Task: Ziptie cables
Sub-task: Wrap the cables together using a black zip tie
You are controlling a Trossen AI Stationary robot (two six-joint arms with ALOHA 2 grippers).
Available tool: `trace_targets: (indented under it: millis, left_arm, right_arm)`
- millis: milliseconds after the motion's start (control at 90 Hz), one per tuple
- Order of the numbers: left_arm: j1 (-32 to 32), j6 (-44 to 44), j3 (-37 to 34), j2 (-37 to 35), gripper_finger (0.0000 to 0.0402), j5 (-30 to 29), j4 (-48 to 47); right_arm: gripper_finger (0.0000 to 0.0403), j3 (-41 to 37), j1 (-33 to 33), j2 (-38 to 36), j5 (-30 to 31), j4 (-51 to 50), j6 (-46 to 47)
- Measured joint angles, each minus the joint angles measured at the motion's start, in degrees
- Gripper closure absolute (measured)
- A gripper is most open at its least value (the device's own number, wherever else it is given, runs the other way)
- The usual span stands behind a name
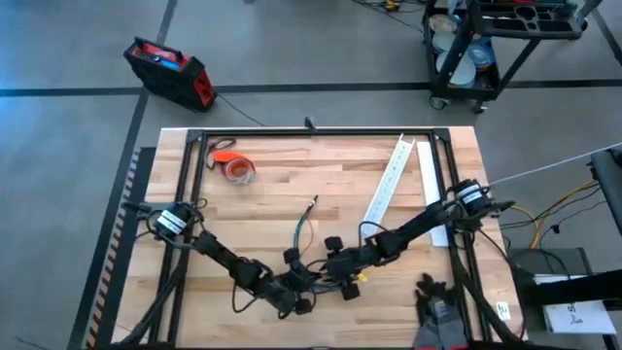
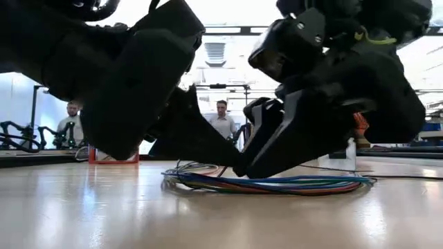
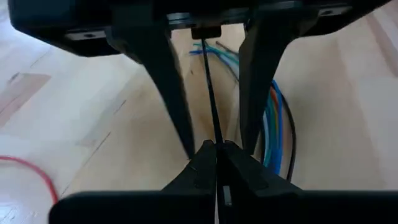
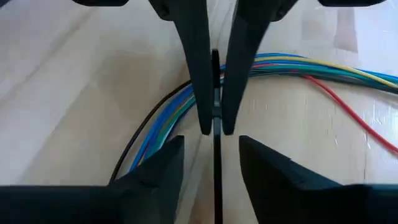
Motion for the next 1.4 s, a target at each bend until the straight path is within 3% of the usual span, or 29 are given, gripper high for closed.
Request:
trace_targets:
  millis: [167,378,844,1089,1400]
  left_arm:
    - [0.09,-0.25,0.00,-0.02,0.0401,0.23,-1.31]
    - [0.44,-0.10,0.00,-0.07,0.0401,0.23,-1.37]
    - [0.31,-1.56,0.02,-0.75,0.0401,0.21,-4.40]
    - [-0.36,-5.01,0.02,-0.85,0.0401,0.34,-5.17]
    - [-1.74,-8.40,-0.13,-0.77,0.0401,0.87,-5.84]
  right_arm:
    - [0.0342,3.24,-0.05,-0.05,2.81,-7.74,-1.26]
    - [0.0397,4.12,-0.05,-0.05,2.83,-8.81,-1.86]
    - [0.0402,4.42,0.10,-2.30,4.44,-17.24,-2.30]
    - [0.0402,1.67,0.36,-7.27,5.87,-24.78,-2.67]
    - [0.0401,-5.48,0.04,-15.37,7.59,-27.24,-1.50]
